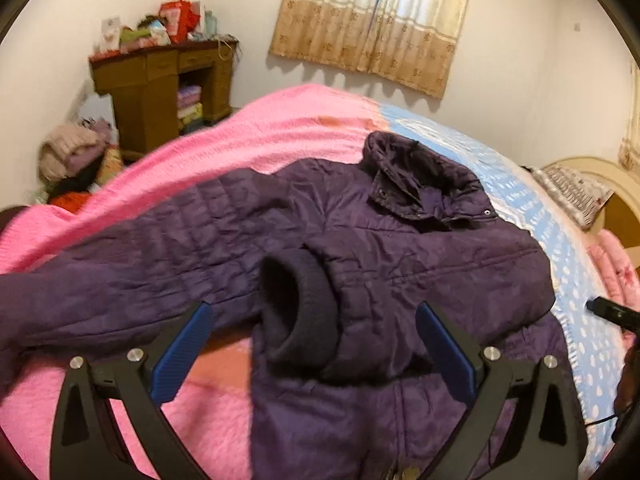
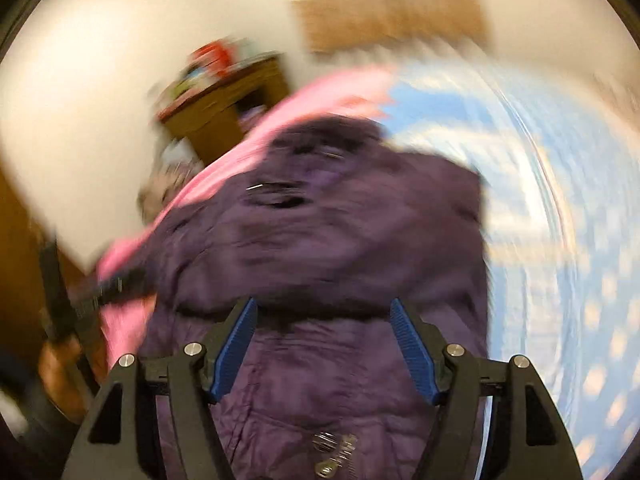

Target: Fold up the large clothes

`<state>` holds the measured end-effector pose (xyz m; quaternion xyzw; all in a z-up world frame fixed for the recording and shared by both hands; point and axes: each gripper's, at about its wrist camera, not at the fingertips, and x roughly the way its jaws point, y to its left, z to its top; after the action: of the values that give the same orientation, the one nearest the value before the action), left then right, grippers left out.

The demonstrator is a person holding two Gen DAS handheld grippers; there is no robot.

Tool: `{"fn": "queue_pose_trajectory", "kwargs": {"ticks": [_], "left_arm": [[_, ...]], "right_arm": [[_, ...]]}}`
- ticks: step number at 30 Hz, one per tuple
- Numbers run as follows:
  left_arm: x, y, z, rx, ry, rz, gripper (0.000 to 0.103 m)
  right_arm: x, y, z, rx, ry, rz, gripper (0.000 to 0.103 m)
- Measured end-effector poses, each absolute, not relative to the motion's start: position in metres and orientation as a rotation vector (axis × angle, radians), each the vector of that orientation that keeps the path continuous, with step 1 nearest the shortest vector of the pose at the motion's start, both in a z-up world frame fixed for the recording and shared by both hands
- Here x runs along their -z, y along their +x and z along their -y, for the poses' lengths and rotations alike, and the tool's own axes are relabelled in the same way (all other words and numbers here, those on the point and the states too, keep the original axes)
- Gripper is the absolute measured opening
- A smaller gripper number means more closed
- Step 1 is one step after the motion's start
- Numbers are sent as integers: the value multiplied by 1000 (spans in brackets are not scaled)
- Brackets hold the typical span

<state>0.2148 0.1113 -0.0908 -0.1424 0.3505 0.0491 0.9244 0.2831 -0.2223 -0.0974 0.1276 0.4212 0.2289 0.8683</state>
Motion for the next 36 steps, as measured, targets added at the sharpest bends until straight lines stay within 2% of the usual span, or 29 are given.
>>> {"fn": "queue_pose_trajectory", "kwargs": {"ticks": [4,8,10,11,12,13,18,20,25,28,29,31,32,34,35,36], "left_arm": [[109,230,-112,-57,-348,-791,74],[114,229,-115,-29,-410,-790,70],[114,231,-115,10,-434,-793,58],[114,232,-114,23,-443,-793,54],[113,232,-112,40,-445,-789,38],[111,233,-109,62,-440,-789,25],[86,214,-85,102,-381,-768,22],[84,206,-78,117,-371,-787,22],[114,207,-70,98,-369,-859,23],[111,193,-69,94,-361,-840,23],[107,186,-69,91,-354,-832,24],[94,170,-71,84,-327,-799,33],[89,166,-71,72,-309,-782,35],[75,158,-72,34,-278,-728,48],[69,155,-72,20,-262,-697,50],[64,154,-71,-3,-244,-670,59]], "right_arm": [[140,314,250,-479,528,-954,70],[163,337,239,-501,619,-955,70],[178,351,232,-480,679,-975,70],[181,356,231,-452,683,-968,64],[181,358,232,-423,674,-945,47],[177,358,233,-418,667,-909,6],[139,327,248,-429,568,-780,5],[139,320,260,-429,560,-804,5],[184,328,269,-379,513,-957,5],[181,324,271,-398,492,-943,9],[179,325,272,-393,492,-949,20],[168,315,279,-352,485,-946,36],[161,309,281,-329,464,-925,40],[139,295,282,-255,371,-839,40],[125,288,279,-242,330,-791,40],[114,286,275,-252,310,-757,40]]}}
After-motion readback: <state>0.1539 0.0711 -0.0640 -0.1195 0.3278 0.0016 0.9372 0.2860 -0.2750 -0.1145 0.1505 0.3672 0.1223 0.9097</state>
